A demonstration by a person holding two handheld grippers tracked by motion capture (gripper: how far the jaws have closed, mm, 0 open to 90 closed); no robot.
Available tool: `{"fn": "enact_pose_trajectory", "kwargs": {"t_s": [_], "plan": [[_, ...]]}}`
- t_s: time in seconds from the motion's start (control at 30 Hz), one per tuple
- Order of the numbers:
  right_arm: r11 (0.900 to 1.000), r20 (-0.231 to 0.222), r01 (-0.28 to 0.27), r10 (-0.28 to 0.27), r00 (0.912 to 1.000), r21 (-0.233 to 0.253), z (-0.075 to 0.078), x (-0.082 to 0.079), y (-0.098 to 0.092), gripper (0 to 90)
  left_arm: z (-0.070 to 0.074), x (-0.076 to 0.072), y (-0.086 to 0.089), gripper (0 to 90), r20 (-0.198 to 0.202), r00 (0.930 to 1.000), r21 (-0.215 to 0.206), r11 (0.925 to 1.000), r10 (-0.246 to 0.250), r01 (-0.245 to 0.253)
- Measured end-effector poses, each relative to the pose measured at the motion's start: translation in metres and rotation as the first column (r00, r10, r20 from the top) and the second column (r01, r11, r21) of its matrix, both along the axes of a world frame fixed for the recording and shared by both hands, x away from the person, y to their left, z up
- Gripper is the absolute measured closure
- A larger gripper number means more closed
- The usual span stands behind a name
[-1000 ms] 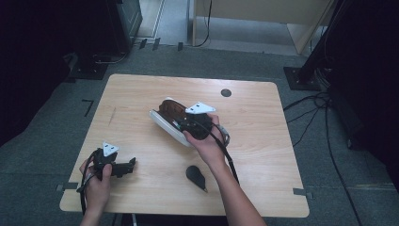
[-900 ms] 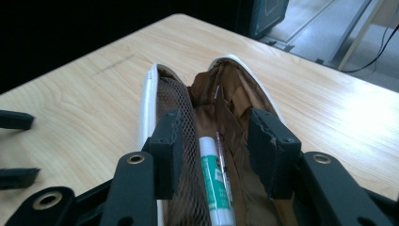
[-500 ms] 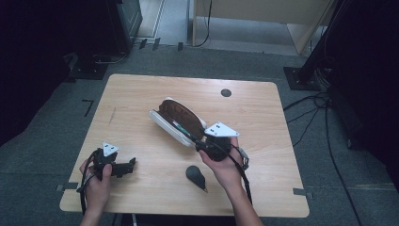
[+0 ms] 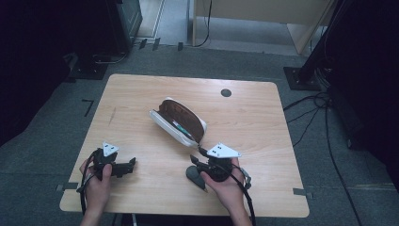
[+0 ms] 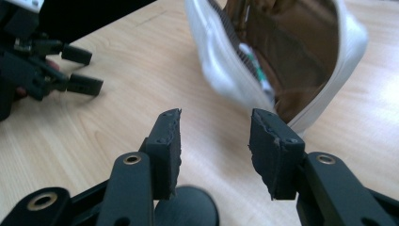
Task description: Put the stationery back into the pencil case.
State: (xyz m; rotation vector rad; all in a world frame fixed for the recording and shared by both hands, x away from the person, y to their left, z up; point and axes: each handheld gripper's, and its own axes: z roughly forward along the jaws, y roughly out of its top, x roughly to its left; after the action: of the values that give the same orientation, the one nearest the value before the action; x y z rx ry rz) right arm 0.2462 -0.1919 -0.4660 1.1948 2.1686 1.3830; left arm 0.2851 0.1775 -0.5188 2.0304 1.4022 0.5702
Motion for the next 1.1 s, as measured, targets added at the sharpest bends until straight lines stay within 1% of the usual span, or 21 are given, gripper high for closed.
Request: {"fn": "enact_pose_trajectory", "kwargs": {"t_s": [0.1,0.13,0.2,0.23,0.33,0.5,0.57,0.63,0.7,0.77,0.93,1.0,1.03,1.1], "plan": [[1.000,-0.011,-0.001,0.001,0.9999,0.031,-0.007,-0.007,-0.001,53.8,0.000,0.000,0.000,1.6,0.000,1.0000,0.000,1.0000,0.000,0.000],[0.999,-0.015,0.012,-0.011,0.9998,0.049,-0.011,-0.010,-0.003,53.8,0.000,0.000,0.000,1.5,0.000,1.0000,0.000,1.0000,0.000,0.000],[0.997,-0.026,0.032,-0.031,0.9992,0.070,-0.017,-0.015,-0.005,53.5,0.000,-0.001,0.000,1.6,0.000,1.0000,0.000,1.0000,0.000,0.000],[0.997,-0.025,0.037,-0.035,0.9991,0.070,-0.019,-0.016,-0.005,53.3,0.000,-0.001,-0.001,1.5,0.002,1.0000,-0.002,1.0000,0.001,-0.001],[0.998,-0.038,0.039,-0.037,0.9986,0.045,-0.026,-0.021,-0.005,51.0,0.000,-0.001,-0.001,1.5,0.002,1.0000,-0.002,1.0000,0.000,0.000],[0.999,-0.062,0.032,-0.031,0.9976,0.005,-0.033,-0.028,-0.005,47.5,0.000,-0.001,-0.001,1.5,0.002,1.0000,-0.002,1.0000,0.000,0.000],[1.000,-0.074,0.029,-0.029,0.9968,0.003,-0.036,-0.029,-0.006,41.4,0.000,-0.001,-0.001,1.5,0.002,1.0000,-0.002,1.0000,0.000,0.000],[1.000,-0.084,0.025,-0.025,0.9961,0.000,-0.038,-0.032,-0.004,37.6,0.000,-0.001,-0.001,1.5,0.002,1.0000,-0.002,1.0000,0.000,0.000],[1.000,-0.081,0.024,-0.025,0.9964,-0.021,-0.040,-0.033,-0.002,34.6,0.000,-0.001,-0.001,1.5,0.002,1.0000,-0.002,1.0000,0.000,0.000],[0.999,-0.086,0.017,-0.020,0.9961,-0.041,-0.042,-0.035,0.001,34.5,0.000,-0.001,-0.001,1.5,0.002,1.0000,-0.002,1.0000,0.000,0.000],[0.995,-0.078,0.005,-0.013,0.9969,-0.099,-0.047,-0.037,0.007,35.4,0.000,-0.001,-0.001,1.5,0.002,1.0000,-0.002,1.0000,0.001,-0.001],[0.994,-0.074,-0.004,-0.004,0.9973,-0.111,-0.048,-0.038,0.007,37.5,0.000,-0.001,-0.001,1.5,0.003,1.0000,-0.003,1.0000,0.003,-0.003],[0.993,-0.079,-0.004,-0.005,0.9969,-0.114,-0.050,-0.039,0.007,40.0,0.000,-0.001,-0.001,1.5,0.003,1.0000,-0.002,1.0000,0.005,-0.005],[0.992,-0.084,-0.011,0.000,0.9965,-0.126,-0.052,-0.039,0.007,42.0,0.000,-0.002,-0.002,1.5,0.001,1.0000,0.000,1.0000,0.008,-0.008]]}}
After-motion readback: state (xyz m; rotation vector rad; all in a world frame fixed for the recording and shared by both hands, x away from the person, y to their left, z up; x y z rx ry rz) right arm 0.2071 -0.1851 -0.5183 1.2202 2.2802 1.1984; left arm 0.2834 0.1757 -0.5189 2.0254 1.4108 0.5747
